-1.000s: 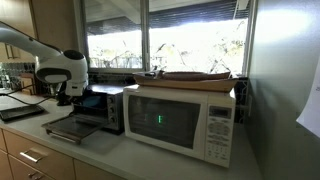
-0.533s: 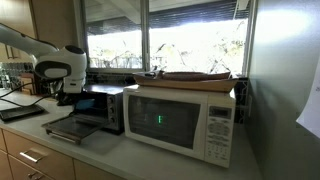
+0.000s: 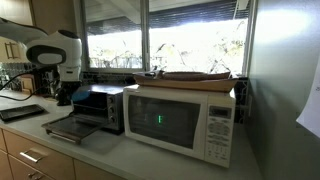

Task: Open the oven door, then remove the blue bowl from the oven and close the oven

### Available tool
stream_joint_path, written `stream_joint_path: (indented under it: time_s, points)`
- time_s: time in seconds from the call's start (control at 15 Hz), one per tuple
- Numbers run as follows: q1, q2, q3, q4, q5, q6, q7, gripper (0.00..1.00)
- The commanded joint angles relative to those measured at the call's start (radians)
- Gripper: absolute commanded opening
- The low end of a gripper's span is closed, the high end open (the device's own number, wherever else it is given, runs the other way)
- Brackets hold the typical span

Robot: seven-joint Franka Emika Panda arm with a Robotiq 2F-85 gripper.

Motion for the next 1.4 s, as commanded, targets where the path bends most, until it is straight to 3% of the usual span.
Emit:
stream_joint_path:
  time_s: [0.0,0.33,0.67,1.33]
  points:
    - [-0.012,-0.004,0.008,0.004,0.003,-0.009,-0.005,0.06]
    - [0.031,0.012,-0.024,0.069,0.030,-0.049,-0.135,0.04]
    - [0.012,0.092,-0.033,0.217,0.027,-0.140,-0.217,0.04]
    - [0.013,0.398,0.009,0.439,0.035,-0.021,-0.222,0.06]
